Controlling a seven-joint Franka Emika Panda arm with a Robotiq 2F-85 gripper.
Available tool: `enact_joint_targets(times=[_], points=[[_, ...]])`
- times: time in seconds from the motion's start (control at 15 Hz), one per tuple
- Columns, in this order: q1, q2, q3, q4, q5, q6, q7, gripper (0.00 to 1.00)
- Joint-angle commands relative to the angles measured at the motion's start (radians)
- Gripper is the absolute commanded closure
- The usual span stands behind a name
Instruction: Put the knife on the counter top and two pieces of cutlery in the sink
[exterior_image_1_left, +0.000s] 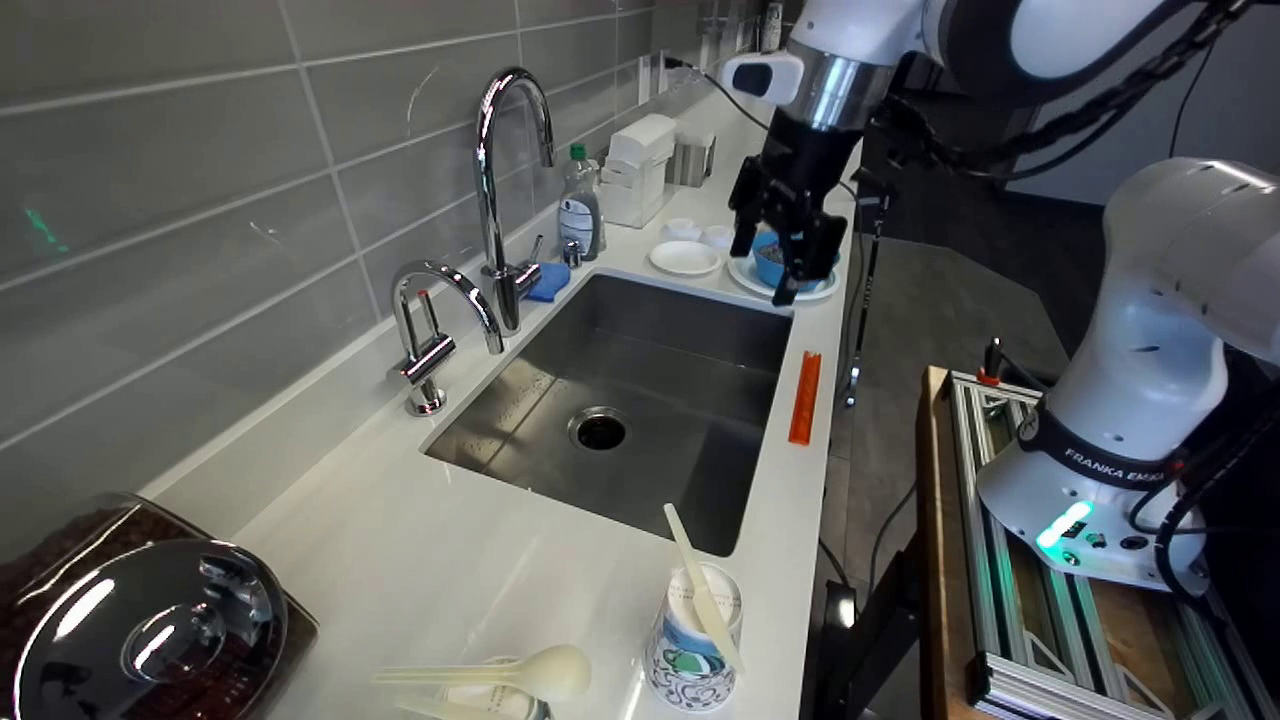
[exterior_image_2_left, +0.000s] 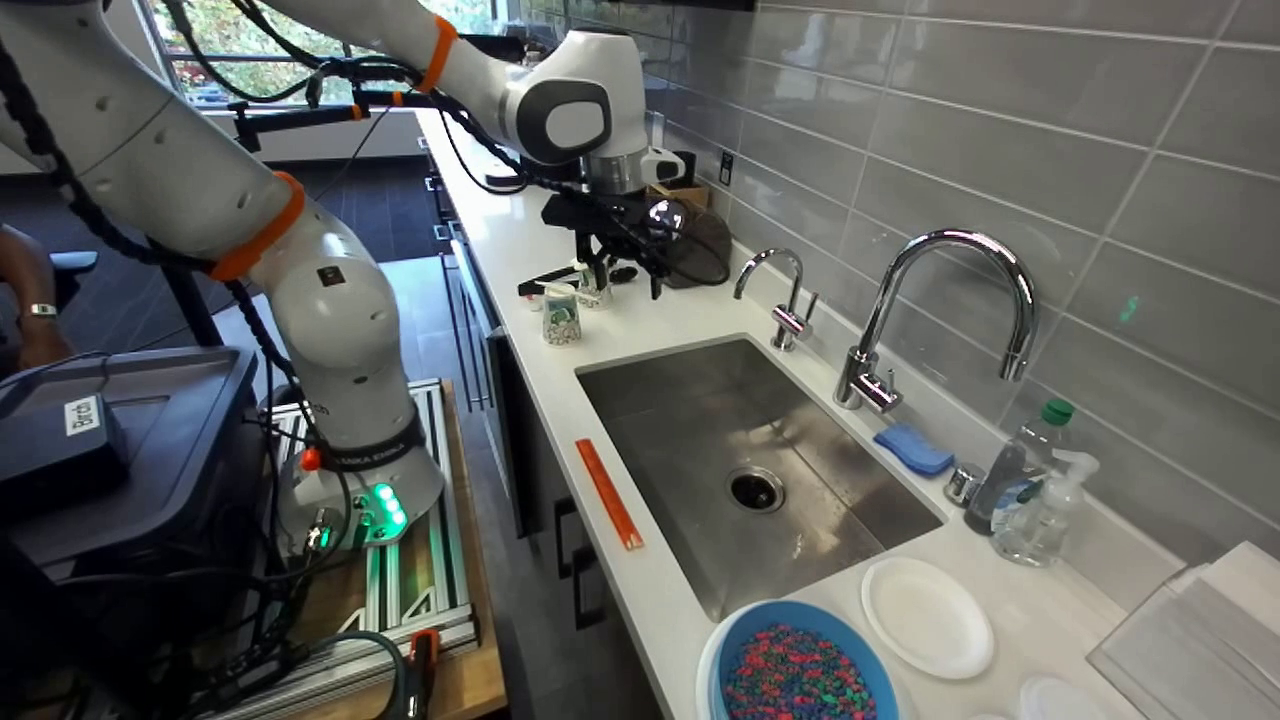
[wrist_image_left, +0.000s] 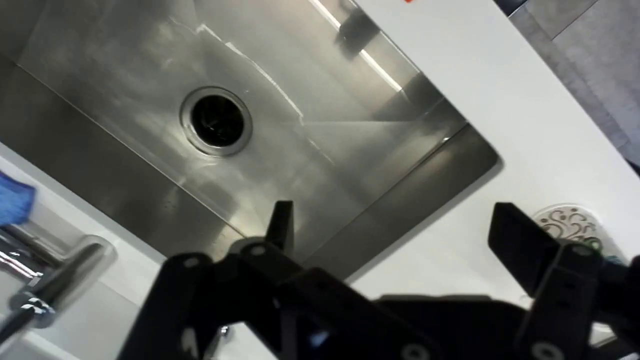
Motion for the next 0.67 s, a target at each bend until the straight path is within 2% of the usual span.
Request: enact_joint_targets(times=[0.0,0.2,0.6], points=[[0.117,0.081,0.048,0.001,0.078,0.016,-0.078,0.0],[0.208,0.14,0.083,0.001,0.147,0.046,-0.163,0.0],[0.354,0.225,0.126,0.003,0.331,0.113,-0.419,0.0]])
